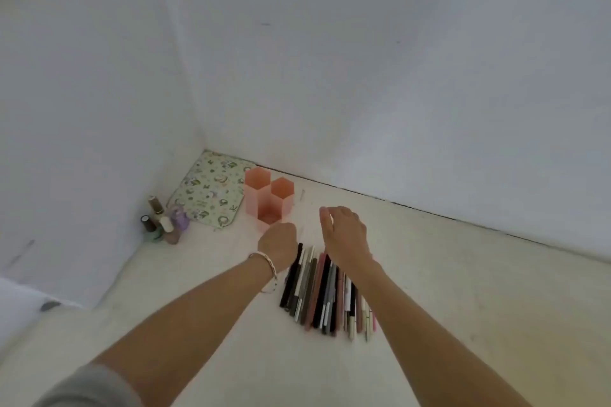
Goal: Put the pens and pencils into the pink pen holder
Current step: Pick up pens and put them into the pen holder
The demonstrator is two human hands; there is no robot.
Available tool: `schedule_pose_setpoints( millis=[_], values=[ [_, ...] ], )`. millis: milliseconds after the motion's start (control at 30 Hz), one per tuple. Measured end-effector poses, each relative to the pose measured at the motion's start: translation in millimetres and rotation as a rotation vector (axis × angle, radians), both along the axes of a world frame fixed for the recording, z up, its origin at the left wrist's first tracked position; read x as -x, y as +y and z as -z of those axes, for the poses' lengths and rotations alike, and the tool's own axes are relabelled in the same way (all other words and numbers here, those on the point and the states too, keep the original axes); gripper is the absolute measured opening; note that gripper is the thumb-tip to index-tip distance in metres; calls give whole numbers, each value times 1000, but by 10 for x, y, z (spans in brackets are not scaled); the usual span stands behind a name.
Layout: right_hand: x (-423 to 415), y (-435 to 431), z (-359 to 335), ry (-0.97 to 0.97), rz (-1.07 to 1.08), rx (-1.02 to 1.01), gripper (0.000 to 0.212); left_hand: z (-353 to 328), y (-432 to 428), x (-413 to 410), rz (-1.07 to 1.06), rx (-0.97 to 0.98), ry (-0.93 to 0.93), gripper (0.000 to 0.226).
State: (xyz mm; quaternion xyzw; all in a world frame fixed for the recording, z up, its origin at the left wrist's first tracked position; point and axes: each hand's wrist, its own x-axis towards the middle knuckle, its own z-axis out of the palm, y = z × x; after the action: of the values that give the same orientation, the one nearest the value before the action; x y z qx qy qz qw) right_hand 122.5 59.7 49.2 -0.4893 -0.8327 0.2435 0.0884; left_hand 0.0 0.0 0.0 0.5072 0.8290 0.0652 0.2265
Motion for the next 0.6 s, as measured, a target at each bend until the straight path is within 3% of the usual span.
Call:
schedule_pose_setpoints(
  millis=[467, 600],
  values=[
    [20, 393, 514, 97, -11, 107, 34, 268, 188, -117, -216, 71, -131, 22],
    [110, 417, 569, 49, -31, 130, 30, -26, 206, -10, -307, -180, -271, 14]
  ],
)
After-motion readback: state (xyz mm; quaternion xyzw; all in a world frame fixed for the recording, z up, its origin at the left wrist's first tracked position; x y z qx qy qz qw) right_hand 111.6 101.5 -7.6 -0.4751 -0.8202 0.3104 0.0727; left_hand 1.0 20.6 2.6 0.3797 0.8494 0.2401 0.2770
